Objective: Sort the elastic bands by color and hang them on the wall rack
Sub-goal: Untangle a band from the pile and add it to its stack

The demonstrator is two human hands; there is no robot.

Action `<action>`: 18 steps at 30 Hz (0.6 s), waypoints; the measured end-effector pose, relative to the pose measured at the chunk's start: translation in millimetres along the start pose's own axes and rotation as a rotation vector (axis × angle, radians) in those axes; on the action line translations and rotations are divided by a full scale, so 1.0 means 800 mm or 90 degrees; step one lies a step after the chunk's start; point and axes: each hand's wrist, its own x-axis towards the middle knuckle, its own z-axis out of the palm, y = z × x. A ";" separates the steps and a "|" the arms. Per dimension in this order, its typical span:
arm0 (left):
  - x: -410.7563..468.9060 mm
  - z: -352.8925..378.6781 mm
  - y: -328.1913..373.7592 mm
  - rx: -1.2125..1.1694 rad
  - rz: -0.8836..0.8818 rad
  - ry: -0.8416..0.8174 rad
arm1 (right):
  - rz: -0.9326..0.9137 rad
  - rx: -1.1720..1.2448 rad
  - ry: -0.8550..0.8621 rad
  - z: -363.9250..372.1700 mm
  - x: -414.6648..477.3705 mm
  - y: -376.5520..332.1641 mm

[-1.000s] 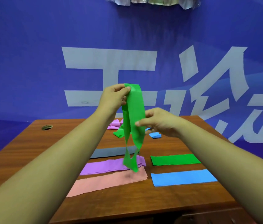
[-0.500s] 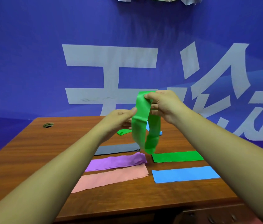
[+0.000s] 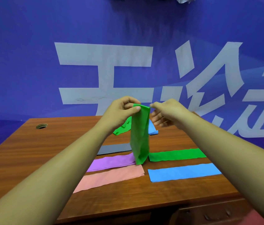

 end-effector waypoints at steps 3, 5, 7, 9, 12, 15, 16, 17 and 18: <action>0.005 0.003 -0.001 0.040 0.008 0.016 | -0.194 -0.015 0.048 -0.004 -0.001 -0.004; 0.009 0.004 -0.004 0.056 0.006 0.034 | -0.293 -0.032 -0.007 -0.006 -0.005 -0.007; 0.010 0.006 -0.004 0.084 0.005 0.045 | -0.341 -0.128 -0.018 -0.005 -0.004 -0.006; 0.012 0.009 -0.005 0.108 0.009 0.049 | -0.362 -0.175 0.023 -0.003 0.001 -0.003; 0.010 0.010 -0.006 0.110 0.004 0.033 | -0.351 -0.096 0.054 -0.002 0.004 -0.003; 0.008 0.011 -0.011 0.088 0.009 0.031 | -0.340 -0.047 0.052 -0.004 0.006 -0.003; 0.009 0.012 -0.013 0.084 0.018 0.033 | -0.333 -0.042 0.039 -0.005 0.006 -0.003; 0.009 0.013 -0.015 0.084 0.023 0.037 | -0.326 -0.046 0.024 -0.005 0.006 -0.003; 0.011 0.015 -0.017 0.083 0.027 0.035 | -0.319 -0.057 0.010 -0.005 0.007 -0.003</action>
